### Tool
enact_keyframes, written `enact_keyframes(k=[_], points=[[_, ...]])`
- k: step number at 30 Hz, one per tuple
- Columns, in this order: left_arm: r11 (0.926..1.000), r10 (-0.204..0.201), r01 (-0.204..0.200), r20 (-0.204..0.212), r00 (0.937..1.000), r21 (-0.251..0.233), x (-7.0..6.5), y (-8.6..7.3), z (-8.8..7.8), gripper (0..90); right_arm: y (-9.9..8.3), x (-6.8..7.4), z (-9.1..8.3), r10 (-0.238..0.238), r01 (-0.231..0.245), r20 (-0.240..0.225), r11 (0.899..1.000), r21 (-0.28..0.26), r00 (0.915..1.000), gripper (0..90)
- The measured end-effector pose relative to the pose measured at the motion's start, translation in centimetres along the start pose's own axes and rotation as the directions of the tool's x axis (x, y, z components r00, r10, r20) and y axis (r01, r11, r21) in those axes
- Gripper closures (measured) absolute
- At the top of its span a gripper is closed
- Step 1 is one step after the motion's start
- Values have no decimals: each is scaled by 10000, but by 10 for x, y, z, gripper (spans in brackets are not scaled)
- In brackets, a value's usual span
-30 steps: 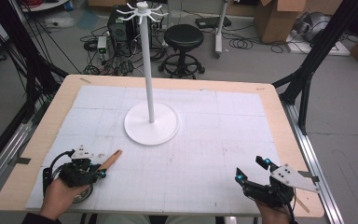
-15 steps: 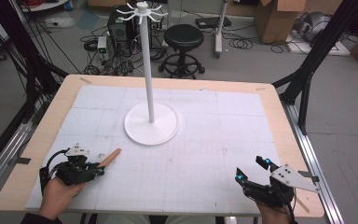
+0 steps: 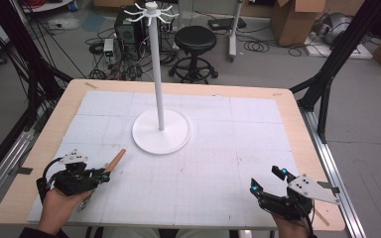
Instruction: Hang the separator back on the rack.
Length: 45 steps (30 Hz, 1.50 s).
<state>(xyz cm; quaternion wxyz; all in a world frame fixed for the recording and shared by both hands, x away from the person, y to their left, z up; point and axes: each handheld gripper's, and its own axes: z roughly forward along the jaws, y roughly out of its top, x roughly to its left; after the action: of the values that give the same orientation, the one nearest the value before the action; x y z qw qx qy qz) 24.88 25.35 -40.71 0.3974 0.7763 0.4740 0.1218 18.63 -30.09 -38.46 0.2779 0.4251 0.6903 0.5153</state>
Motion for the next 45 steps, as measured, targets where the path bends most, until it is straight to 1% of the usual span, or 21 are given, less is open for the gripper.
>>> enact_keyframes(k=[4,9,11,14,16,17,19,21,23,26,29,30,32,33,34,36,38,39,41,42,45], points=[[9985,131,-128,57,9999,-524,-3,3,-6,703,0,0,1,-8,8,-43,10000,3,10000,182],[9921,249,-239,73,9997,-1230,-7,7,-16,703,0,-1,1,24,-24,-53,10000,-26,10000,182],[9887,300,-284,91,9995,-1470,-8,8,-20,703,0,0,1,29,-29,-53,10000,-31,10000,182],[9812,403,-378,90,9991,-1893,-8,8,-26,703,0,0,0,41,-41,-50,10000,-26,10000,182],[9743,489,-464,60,9988,-2205,-10,9,-30,703,0,-1,0,54,-54,-50,10000,-35,10000,182],[9731,477,-434,136,9988,-2265,-10,10,-32,703,0,-1,0,50,-50,-49,10000,-39,10000,182],[9652,498,-449,127,9987,-2575,-12,10,-36,703,0,-1,0,63,-63,-56,10000,-37,10000,182],[9585,594,-509,221,9980,-2804,-13,11,-40,702,0,-1,1,61,-61,-82,10000,-49,9999,182],[9501,699,-564,334,9970,-3067,-15,12,-43,702,0,0,1,39,-40,-121,10000,-48,9999,182],[9333,933,-705,480,9945,-3521,-20,13,-49,702,1,0,2,195,-198,-340,9998,-68,9992,182],[9150,1214,-852,677,9903,-3944,-28,15,-53,702,3,1,4,350,-357,-724,9993,-76,9968,182],[9104,1347,-921,784,9878,-4034,-31,16,-54,702,4,1,5,359,-368,-834,9993,-92,9959,182],[8967,1520,-1019,834,9849,-4307,-39,17,-56,702,6,3,8,454,-467,-1140,9989,-92,9924,182],[8926,1620,-1032,985,9819,-4390,-42,19,-56,702,7,5,9,518,-535,-1305,9985,-95,9901,182],[8872,1749,-1116,1025,9792,-4477,-45,20,-56,702,8,6,10,570,-586,-1508,9983,-67,9869,182],[8734,2016,-1285,1084,9735,-4698,-53,22,-56,702,11,11,13,525,-554,-1871,9984,-100,9809,182],[8680,2214,-1419,1152,9684,-4759,-60,25,-56,702,15,16,15,384,-429,-2142,9989,-164,9760,182],[8630,2323,-1503,1148,9659,-4823,-64,26,-55,702,18,19,15,410,-464,-2297,9988,-182,9724,182],[8572,2544,-1639,1247,9590,-4881,-71,28,-53,702,23,24,17,486,-571,-2735,9981,-232,9607,182],[8524,2692,-1754,1259,9548,-4925,-75,29,-52,702,25,27,19,573,-652,-2952,9977,-170,9537,182],[8438,3002,-1938,1409,9434,-5004,-87,33,-47,702,34,37,24,565,-679,-3528,9975,-199,9340,181]])
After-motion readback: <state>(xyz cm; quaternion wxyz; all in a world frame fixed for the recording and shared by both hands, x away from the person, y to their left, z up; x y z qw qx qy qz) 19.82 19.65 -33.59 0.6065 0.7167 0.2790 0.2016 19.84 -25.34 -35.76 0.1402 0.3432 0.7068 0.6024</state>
